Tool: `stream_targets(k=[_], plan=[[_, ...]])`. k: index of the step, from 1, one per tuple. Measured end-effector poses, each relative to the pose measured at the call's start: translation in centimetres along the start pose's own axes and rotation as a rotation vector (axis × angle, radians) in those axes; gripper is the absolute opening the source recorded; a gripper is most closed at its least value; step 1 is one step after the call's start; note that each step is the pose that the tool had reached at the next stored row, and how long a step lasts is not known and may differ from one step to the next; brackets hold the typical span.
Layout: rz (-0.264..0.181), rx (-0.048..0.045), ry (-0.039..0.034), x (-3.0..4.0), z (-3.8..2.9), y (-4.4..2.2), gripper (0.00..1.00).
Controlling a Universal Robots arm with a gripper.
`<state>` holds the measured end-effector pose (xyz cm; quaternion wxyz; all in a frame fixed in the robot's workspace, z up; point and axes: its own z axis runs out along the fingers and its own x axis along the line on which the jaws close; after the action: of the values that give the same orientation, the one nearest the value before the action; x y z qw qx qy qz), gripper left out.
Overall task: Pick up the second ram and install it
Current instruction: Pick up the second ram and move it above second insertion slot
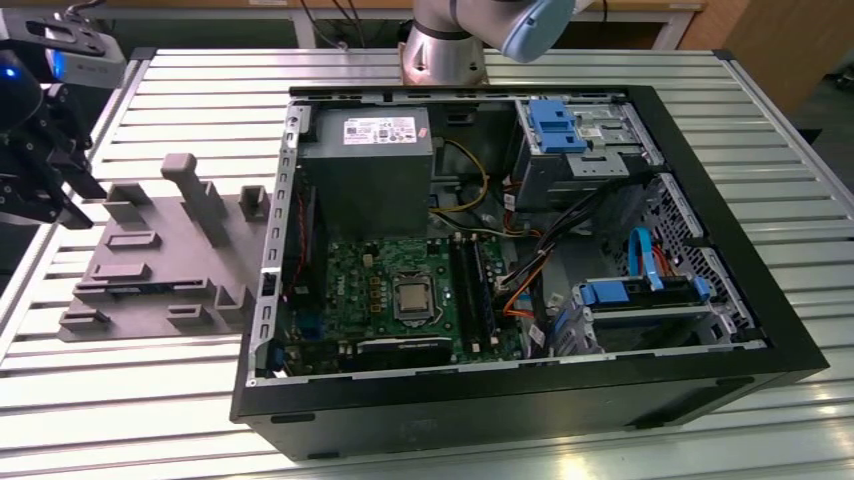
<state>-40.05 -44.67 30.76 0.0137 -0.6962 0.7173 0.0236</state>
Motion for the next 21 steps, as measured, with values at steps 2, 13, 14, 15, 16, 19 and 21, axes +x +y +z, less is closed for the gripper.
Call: stream_targets(k=[2, 13, 14, 15, 16, 19, 21], plan=[[0.000, -0.0001, 0.0001, 0.22, 0.34, -0.01, 0.43], [0.000, 0.0000, 0.0001, 0.93, 1.83, -0.06, 0.43], [0.000, 0.0000, 0.0001, 0.93, 1.84, -0.06, 0.43], [0.000, -0.0001, 0.0001, 0.93, 1.83, -0.06, 0.43], [0.000, 0.0000, 0.0000, 0.93, 1.84, -0.06, 0.43], [0.000, 0.0000, 0.0000, 0.93, 1.84, -0.06, 0.43], [0.000, 0.0000, 0.0000, 0.93, 1.85, -0.06, 0.43]])
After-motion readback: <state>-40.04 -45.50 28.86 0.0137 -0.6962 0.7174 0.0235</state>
